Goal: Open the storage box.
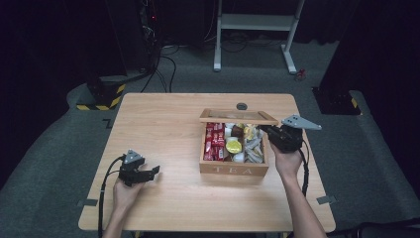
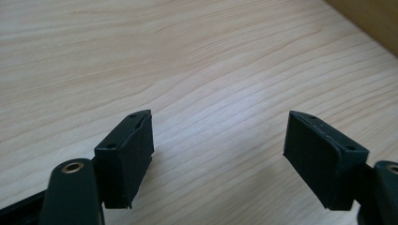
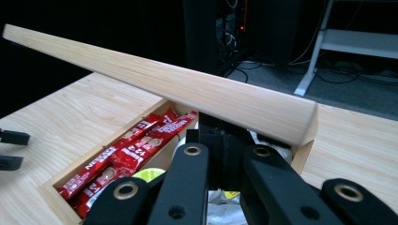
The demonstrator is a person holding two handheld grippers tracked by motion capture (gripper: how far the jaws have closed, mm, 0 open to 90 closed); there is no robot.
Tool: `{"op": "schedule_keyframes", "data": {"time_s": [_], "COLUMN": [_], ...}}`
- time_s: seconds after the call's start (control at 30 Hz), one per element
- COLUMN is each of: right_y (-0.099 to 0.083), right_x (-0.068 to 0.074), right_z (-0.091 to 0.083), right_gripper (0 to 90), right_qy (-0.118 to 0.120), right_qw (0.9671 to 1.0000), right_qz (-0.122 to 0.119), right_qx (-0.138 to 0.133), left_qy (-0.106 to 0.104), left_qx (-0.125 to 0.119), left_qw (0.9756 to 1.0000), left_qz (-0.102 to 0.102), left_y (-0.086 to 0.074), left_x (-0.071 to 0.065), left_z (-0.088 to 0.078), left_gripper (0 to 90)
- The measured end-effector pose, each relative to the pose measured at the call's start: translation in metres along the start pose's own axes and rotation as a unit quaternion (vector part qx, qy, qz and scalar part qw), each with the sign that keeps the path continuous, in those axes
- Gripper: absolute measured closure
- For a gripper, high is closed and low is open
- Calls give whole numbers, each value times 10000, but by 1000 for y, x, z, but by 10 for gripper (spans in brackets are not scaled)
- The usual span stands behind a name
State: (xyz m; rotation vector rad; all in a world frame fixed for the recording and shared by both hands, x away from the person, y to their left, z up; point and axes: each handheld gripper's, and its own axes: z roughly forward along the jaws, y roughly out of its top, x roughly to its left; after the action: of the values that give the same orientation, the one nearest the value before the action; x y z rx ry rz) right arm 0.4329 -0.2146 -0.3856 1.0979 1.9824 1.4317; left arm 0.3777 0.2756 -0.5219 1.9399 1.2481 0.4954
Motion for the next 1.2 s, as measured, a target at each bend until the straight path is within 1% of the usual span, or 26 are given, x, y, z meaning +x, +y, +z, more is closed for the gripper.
{"op": "schedule_keyframes", "data": {"time_s": [0.03, 0.07, 0.1, 0.13, 0.17, 0.3, 0.33, 0.4, 0.47, 0.5, 0.57, 0.6, 0.63, 0.67, 0.7, 0.8, 0.83, 0.9, 0.97, 1.07, 1.1, 1.17, 1.2], "right_y": [0, 0, 1, 1, 2, 4, 4, 5, 6, 7, 7, 7, 7, 7, 7, 7, 7, 7, 7, 8, 9, 11, 12], "right_x": [0, 0, 0, 0, -1, -2, -3, -3, -4, -4, -4, -5, -5, -5, -5, -6, -7, -7, -8, -8, -8, -9, -10], "right_z": [3, 3, 4, 4, 5, 6, 6, 7, 7, 7, 7, 7, 7, 8, 8, 9, 10, 10, 11, 12, 13, 13, 13], "right_gripper": [899, 899, 899, 899, 900, 899, 899, 899, 899, 899, 899, 899, 899, 899, 899, 899, 899, 899, 899, 899, 899, 899, 898], "right_qy": [-9, -9, -17, -17, -21, -39, -42, -59, -53, -63, -64, -60, -60, -59, -60, -78, -75, -75, -71, -91, -95, -104, -95], "right_qw": [10000, 10000, 10000, 10000, 10000, 10000, 10000, 10000, 10000, 10000, 10000, 10000, 10000, 10000, 10000, 10000, 9999, 9999, 9999, 9999, 9999, 9999, 9999], "right_qz": [8, 8, -1, -1, 14, 17, 25, 25, 43, 56, 65, 66, 66, 57, 47, 55, 66, 76, 87, 80, 81, 83, 109], "right_qx": [25, 25, 31, 31, 15, 18, 14, 17, 18, 11, 10, 2, 2, -1, 2, 3, -11, -11, 7, 55, 56, 67, 27], "left_qy": [-142, -142, -323, -323, -388, -398, -404, -434, -469, -511, -538, -636, -636, -736, -779, -813, -877, -900, -971, -1058, -1099, -1096, -1109], "left_qx": [-158, -158, -303, -303, -399, -347, -343, -345, -355, -432, -422, -439, -439, -475, -504, -515, -529, -508, -506, -527, -514, -496, -503], "left_qw": [9998, 9998, 9990, 9990, 9984, 9986, 9986, 9985, 9982, 9977, 9975, 9969, 9969, 9961, 9955, 9951, 9945, 9941, 9935, 9923, 9918, 9912, 9906], "left_qz": [-11, -11, -94, -94, -111, -76, -37, 10, 105, 128, 160, 145, 145, 127, 183, 242, 228, 322, 312, 379, 404, 549, 619], "left_y": [1, 1, 3, 3, 4, 6, 7, 10, 14, 17, 19, 22, 22, 23, 27, 30, 32, 37, 41, 49, 52, 57, 62], "left_x": [-2, -2, -3, -3, -4, -6, -7, -11, -16, -20, -22, -26, -26, -29, -34, -38, -41, -46, -51, -59, -64, -70, -77], "left_z": [-2, -2, -3, -3, -3, -2, -1, -1, -1, 0, 0, 1, 1, 1, 2, 4, 5, 6, 8, 12, 14, 16, 18], "left_gripper": [264, 266, 269, 271, 272, 272, 270, 270, 270, 269, 271, 261, 259, 259, 251, 246, 246, 247, 257, 266, 265, 258, 256]}}
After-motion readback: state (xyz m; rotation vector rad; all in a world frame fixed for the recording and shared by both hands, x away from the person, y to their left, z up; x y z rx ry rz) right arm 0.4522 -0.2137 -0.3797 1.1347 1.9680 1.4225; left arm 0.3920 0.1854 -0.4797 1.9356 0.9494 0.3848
